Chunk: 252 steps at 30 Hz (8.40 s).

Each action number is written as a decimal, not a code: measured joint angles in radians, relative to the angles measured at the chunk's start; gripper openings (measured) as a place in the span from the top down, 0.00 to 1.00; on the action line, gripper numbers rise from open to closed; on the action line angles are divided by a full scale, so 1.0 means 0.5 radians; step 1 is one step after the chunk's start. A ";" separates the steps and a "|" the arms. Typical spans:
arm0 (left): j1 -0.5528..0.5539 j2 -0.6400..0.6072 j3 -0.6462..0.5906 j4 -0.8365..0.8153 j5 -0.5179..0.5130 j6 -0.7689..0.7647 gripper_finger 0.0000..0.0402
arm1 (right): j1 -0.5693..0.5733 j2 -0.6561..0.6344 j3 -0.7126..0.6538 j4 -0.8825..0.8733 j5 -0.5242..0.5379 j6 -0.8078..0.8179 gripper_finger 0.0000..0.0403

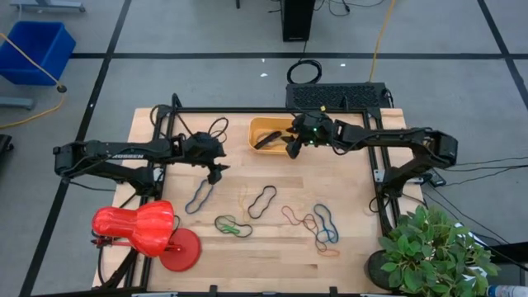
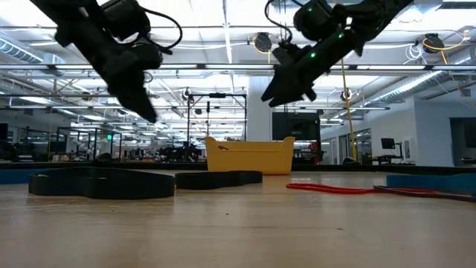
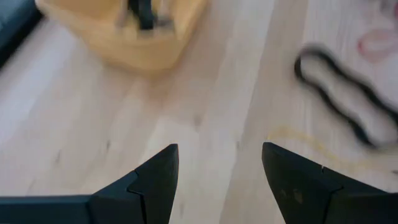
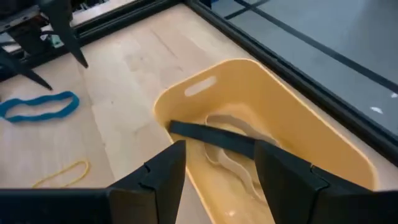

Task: Pick and place rubber bands into bin
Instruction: Put the top left blue rubber band into the yellow bin, then put the top black rubber band into the yellow bin

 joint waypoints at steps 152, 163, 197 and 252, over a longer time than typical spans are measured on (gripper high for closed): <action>0.402 1.760 1.470 0.402 0.310 0.360 0.97 | 0.040 -0.187 0.001 -0.444 0.191 -0.125 0.55; 0.401 1.765 1.470 0.407 0.207 0.334 0.92 | 0.040 -0.187 0.001 -0.443 0.191 -0.125 0.55; 0.356 1.454 1.470 0.049 0.217 0.218 0.52 | 0.040 -0.187 0.001 -0.439 0.189 -0.111 0.55; -0.413 1.838 1.474 -0.325 0.012 0.380 0.67 | 0.045 -0.187 -0.002 -0.460 0.188 -0.042 0.55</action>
